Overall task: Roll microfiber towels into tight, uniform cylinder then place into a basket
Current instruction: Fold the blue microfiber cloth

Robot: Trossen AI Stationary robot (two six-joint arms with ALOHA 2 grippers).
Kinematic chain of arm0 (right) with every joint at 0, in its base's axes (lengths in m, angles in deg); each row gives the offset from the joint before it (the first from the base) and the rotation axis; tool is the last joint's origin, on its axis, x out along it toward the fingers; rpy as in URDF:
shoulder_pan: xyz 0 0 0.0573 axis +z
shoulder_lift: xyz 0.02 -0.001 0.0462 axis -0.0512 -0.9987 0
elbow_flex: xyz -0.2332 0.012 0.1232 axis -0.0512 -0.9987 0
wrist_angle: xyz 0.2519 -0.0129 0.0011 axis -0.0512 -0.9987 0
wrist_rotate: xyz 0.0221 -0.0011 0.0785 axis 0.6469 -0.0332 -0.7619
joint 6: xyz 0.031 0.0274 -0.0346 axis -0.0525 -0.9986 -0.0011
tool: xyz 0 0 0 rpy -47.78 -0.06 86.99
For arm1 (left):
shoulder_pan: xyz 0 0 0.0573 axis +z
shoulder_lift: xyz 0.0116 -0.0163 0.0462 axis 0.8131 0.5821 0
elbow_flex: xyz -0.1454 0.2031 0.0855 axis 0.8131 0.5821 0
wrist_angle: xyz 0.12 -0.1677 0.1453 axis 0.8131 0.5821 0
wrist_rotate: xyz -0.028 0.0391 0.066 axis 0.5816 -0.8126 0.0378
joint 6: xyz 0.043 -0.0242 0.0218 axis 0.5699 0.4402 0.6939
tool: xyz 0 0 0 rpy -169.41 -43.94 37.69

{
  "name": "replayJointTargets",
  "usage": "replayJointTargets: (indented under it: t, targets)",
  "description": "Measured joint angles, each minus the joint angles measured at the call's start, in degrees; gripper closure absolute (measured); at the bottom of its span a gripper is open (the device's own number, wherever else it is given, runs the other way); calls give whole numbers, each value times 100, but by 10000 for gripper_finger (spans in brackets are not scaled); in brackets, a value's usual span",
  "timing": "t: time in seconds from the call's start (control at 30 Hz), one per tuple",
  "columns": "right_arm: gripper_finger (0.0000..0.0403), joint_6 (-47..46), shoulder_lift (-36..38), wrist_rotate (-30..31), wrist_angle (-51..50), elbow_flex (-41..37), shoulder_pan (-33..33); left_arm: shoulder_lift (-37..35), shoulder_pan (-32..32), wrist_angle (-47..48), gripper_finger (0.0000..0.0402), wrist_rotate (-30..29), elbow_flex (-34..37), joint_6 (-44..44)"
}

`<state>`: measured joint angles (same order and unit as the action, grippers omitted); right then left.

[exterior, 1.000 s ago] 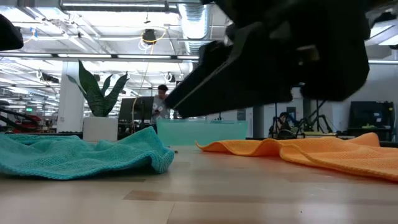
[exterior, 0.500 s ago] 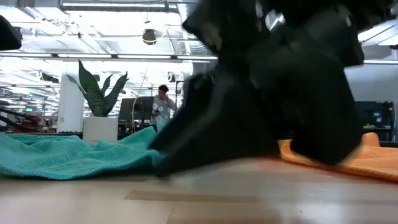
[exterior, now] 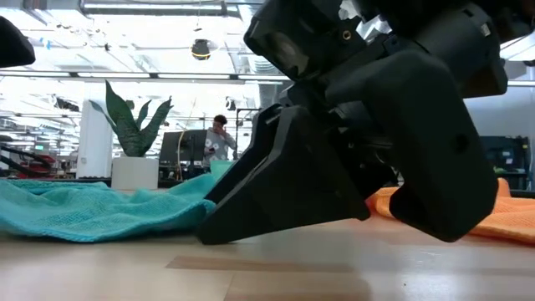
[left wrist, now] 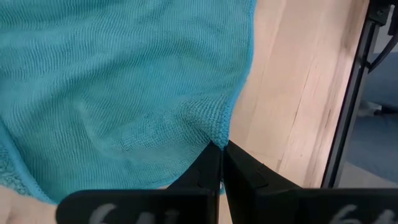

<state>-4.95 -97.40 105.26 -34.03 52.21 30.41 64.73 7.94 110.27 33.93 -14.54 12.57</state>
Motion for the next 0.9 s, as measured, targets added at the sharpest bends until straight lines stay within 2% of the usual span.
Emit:
replayJointTargets:
  t: [0.4, 0.47, 0.7, 0.9]
  targets:
    - [384, -571, 89, 228, -180, -30, 67, 0, -2, 4, 401, -82, 0, 980]
    - [393, -588, 165, 265, -305, -37, 99, 0, -2, 2, 401, -93, 0, 1113]
    - [382, -791, 1072, 799, -1134, -42, 242, 0, 102, 302, 401, -60, -54, 1763]
    - [393, -523, 2079, 1562, -1652, -31, 323, -4, 184, 1209, 401, -415, -736, 1879]
